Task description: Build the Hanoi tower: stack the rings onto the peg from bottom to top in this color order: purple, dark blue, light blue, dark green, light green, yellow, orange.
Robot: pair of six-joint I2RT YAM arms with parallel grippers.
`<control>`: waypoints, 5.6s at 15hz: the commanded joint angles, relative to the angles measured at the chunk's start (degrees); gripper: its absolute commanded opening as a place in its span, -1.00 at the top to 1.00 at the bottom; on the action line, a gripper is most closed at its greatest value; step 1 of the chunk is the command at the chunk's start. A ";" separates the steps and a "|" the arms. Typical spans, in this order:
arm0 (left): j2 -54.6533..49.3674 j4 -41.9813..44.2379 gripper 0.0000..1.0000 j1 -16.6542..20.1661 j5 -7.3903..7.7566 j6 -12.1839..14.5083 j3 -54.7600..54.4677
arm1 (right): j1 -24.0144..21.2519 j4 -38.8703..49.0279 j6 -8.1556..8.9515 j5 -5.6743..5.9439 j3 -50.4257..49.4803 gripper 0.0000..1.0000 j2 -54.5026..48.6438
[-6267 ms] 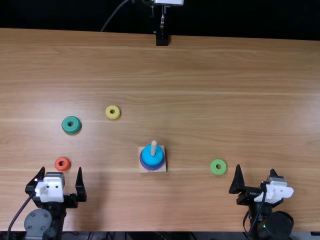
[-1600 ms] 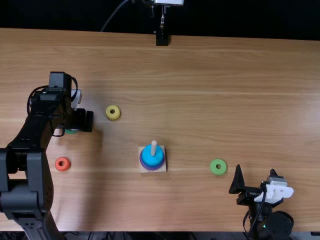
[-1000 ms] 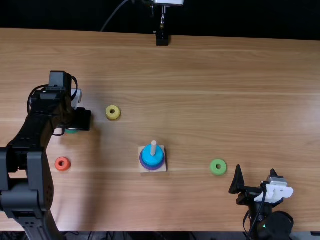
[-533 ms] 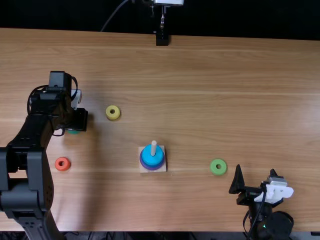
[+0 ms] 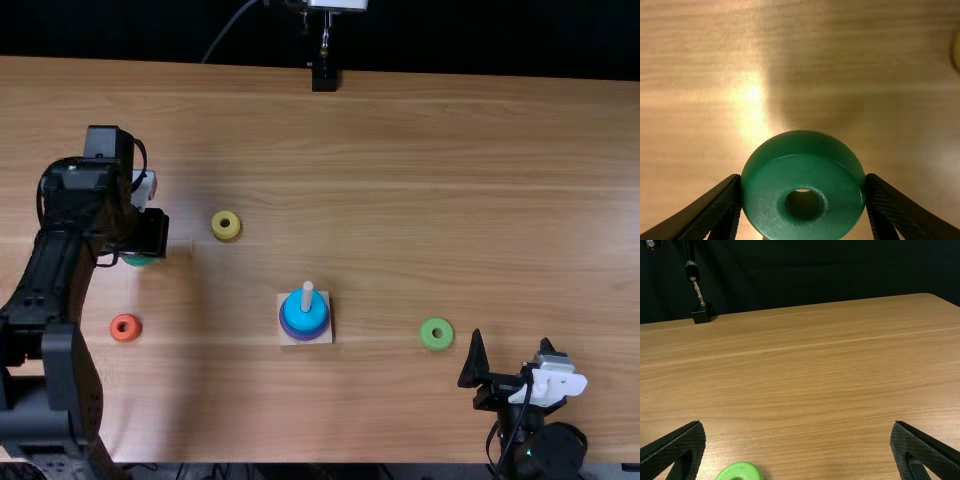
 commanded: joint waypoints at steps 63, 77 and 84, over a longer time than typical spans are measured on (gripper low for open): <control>-5.23 -16.49 -1.00 -35.10 6.75 -11.76 20.32 | -0.66 -4.15 -0.07 0.70 -3.70 -1.00 -0.73; -46.45 20.84 -1.00 -3.19 2.53 -11.13 -26.53 | -0.66 -4.15 -0.07 0.70 -3.70 -1.00 -0.73; -80.55 42.36 -1.00 -3.19 2.53 -11.34 -64.58 | -0.66 -4.15 -0.07 0.70 -3.70 -1.00 -0.73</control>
